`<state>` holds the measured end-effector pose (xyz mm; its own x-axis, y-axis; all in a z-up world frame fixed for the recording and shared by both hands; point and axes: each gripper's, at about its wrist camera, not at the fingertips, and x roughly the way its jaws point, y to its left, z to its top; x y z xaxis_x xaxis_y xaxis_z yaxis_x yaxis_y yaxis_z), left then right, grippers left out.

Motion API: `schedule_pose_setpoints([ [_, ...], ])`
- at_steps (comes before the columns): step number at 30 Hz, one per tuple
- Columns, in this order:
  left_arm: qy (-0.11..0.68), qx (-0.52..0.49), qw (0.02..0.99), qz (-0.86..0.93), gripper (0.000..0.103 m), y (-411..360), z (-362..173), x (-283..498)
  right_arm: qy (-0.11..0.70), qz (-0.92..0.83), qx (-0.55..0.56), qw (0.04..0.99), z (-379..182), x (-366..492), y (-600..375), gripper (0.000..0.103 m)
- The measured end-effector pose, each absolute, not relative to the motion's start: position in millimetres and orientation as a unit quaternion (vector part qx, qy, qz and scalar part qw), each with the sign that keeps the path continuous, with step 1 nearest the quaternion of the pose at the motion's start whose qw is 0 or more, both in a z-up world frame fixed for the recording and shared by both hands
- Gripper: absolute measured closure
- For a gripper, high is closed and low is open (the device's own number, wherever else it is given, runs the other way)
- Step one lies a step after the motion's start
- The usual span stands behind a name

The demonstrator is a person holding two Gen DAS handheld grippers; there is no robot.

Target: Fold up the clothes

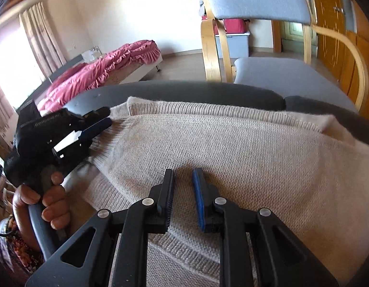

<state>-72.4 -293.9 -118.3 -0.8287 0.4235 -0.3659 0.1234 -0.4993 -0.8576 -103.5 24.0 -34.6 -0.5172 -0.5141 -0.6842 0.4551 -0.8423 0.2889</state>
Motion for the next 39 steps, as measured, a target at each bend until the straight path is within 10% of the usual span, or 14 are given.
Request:
schedule_pose_setpoints([
  [11, -0.445, -0.256, 0.05, 0.857, 0.086, -389.5, -72.4, -9.9, -0.07, -0.861, 0.409, 0.293, -32.2, -112.8, 33.3, 0.084],
  [25, -0.471, -0.102, -0.32, 0.816, 0.062, -618.0, -49.9, 151.6, -0.055, -0.861, 0.404, 0.305, -30.0, -109.8, 28.0, 0.068],
  [39, -0.474, -0.149, -0.319, 0.807, 0.062, -629.1, -73.6, 97.9, -0.067, -0.858, 0.405, 0.309, -31.1, -110.7, 28.0, 0.068],
])
